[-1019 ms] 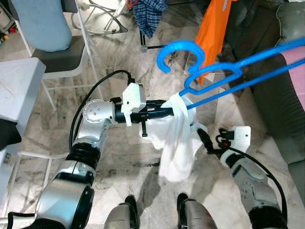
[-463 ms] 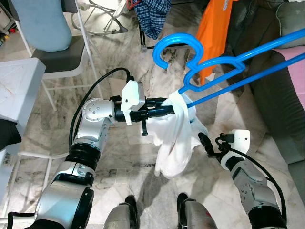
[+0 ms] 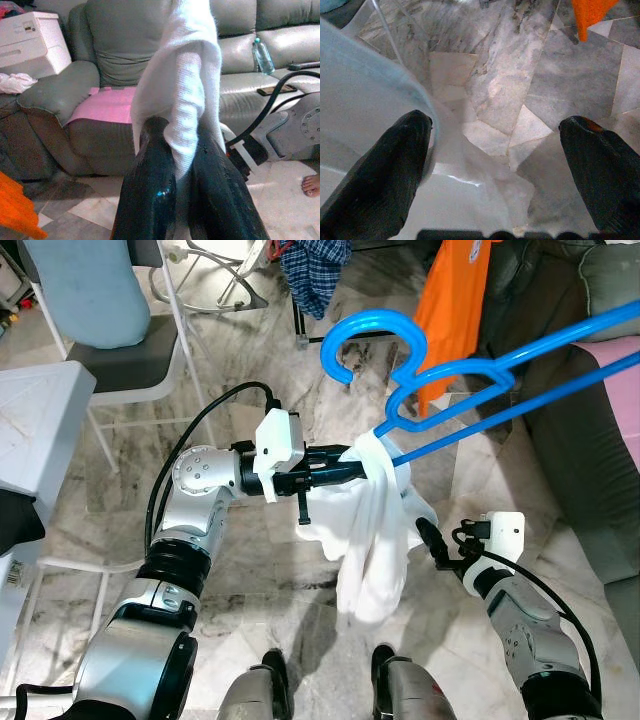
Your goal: Hang hanger
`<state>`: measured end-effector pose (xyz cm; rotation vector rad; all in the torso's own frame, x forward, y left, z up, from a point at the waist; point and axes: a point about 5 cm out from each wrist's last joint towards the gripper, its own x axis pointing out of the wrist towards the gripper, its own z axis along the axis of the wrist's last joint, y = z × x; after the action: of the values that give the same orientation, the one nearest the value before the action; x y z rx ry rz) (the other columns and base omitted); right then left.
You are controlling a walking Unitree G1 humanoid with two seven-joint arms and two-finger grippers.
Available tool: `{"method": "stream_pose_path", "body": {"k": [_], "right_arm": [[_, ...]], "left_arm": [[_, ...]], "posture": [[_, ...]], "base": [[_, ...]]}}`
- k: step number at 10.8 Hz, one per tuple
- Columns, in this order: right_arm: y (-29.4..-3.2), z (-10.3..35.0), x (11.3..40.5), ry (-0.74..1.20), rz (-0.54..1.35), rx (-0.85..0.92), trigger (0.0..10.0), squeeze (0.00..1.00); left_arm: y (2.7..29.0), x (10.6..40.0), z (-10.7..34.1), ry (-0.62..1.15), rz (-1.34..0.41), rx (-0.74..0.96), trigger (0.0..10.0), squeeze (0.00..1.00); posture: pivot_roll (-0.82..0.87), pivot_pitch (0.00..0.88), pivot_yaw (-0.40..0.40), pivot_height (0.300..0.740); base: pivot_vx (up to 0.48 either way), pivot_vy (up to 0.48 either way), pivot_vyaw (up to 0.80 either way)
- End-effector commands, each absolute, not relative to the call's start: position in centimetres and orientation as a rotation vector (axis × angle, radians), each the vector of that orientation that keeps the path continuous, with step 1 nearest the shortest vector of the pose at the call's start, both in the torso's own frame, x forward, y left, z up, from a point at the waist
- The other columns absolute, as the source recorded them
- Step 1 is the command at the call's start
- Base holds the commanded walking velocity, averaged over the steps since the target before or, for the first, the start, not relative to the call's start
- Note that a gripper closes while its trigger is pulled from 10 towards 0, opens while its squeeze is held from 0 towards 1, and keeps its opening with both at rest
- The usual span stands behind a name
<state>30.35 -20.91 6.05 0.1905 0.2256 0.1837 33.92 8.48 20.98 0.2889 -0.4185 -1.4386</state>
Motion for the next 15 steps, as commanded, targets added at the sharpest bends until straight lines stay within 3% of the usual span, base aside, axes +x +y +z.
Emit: {"method": "stream_pose_path", "body": {"k": [1,5,6,8,15], "right_arm": [[-21.9,4.1,29.5,0.302,0.104,0.289,10.0,0.0],[-19.4,4.1,30.5,0.334,0.21,0.305,10.0,0.0],[-19.2,3.7,30.7,0.373,0.201,0.306,0.0,0.0],[-20.7,3.0,30.3,0.416,0.122,0.309,0.0,0.0],[-20.7,3.0,30.3,0.416,0.122,0.309,0.0,0.0]], "left_arm": [[8.5,33.7,20.9,-0.437,-1.403,0.259,0.0,0.0],[7.1,33.0,19.7,-0.439,-1.39,0.178,0.0,0.0],[6.7,32.9,20.2,-0.465,-1.378,0.165,0.0,0.0],[6.5,32.8,20.5,-0.483,-1.365,0.146,0.0,0.0],[6.5,32.8,20.5,-0.483,-1.365,0.146,0.0,0.0]], "posture": [[-0.23,0.26,0.099,0.74],[-0.24,0.25,0.074,0.74],[-0.24,0.248,0.068,0.74],[-0.24,0.247,0.061,0.74],[-0.24,0.247,0.061,0.74]], "base": [[0.0,0.0,0.0],[0.0,0.0,0.0],[0.0,0.0,0.0],[0.0,0.0,0.0],[0.0,0.0,0.0]]}}
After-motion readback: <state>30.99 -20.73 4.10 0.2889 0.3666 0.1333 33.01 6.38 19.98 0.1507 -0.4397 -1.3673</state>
